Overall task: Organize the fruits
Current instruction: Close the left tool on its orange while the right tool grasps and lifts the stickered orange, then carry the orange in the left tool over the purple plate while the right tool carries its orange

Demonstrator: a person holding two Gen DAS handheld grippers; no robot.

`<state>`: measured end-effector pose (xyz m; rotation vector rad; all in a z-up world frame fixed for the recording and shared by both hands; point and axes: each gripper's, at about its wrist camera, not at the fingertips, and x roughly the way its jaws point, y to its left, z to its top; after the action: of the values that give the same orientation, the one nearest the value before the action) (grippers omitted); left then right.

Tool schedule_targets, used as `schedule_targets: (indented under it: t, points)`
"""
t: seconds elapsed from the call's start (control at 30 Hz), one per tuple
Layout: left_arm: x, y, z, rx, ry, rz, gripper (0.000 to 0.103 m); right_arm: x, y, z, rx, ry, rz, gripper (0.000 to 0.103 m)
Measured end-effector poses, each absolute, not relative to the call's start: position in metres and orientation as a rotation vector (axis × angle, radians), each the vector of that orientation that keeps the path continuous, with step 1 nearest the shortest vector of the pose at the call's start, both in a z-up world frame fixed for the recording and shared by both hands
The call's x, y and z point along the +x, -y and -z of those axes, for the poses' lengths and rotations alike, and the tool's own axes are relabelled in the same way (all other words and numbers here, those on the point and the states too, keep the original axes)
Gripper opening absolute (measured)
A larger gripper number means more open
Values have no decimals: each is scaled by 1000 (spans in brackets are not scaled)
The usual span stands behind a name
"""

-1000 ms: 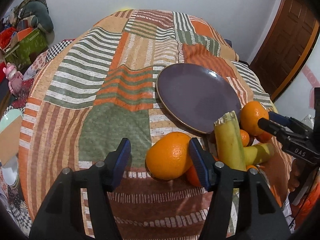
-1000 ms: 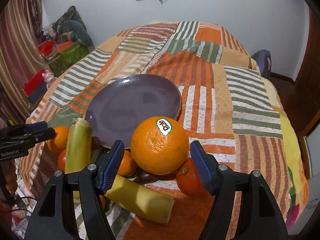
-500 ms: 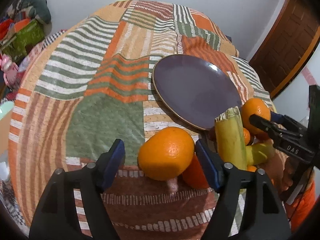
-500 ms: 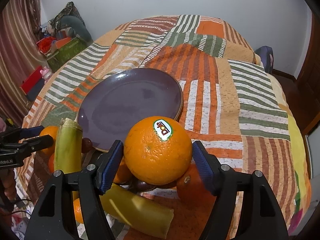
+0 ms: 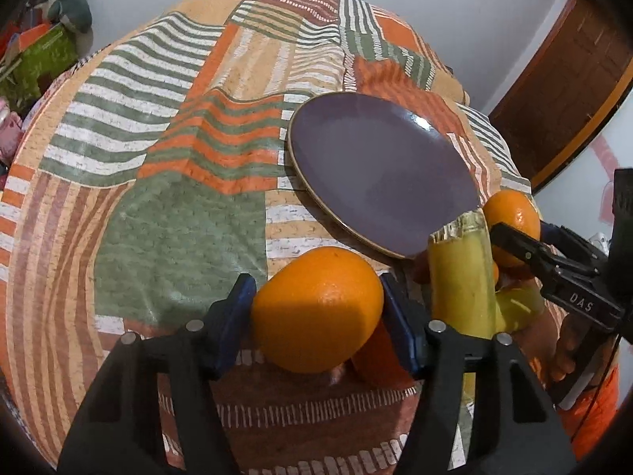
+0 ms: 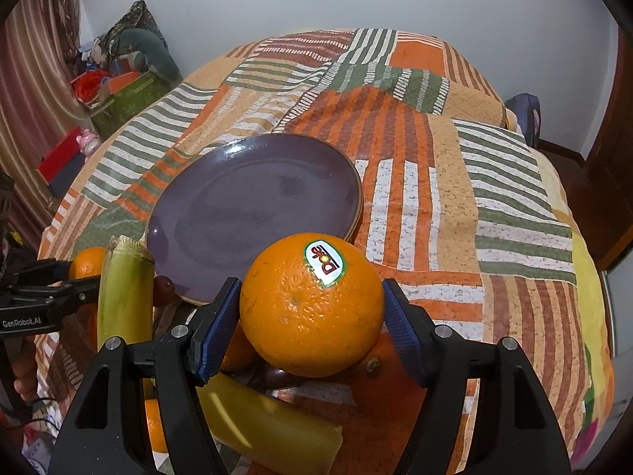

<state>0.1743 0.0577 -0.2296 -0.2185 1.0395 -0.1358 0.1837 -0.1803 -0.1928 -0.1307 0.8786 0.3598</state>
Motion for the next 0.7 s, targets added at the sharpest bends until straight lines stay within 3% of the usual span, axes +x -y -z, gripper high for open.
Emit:
schedule_targets:
  t: [0.7]
  points:
    - [204,-62,154,-135,-824,95,62,203,163,142,-154,-717,-398,67]
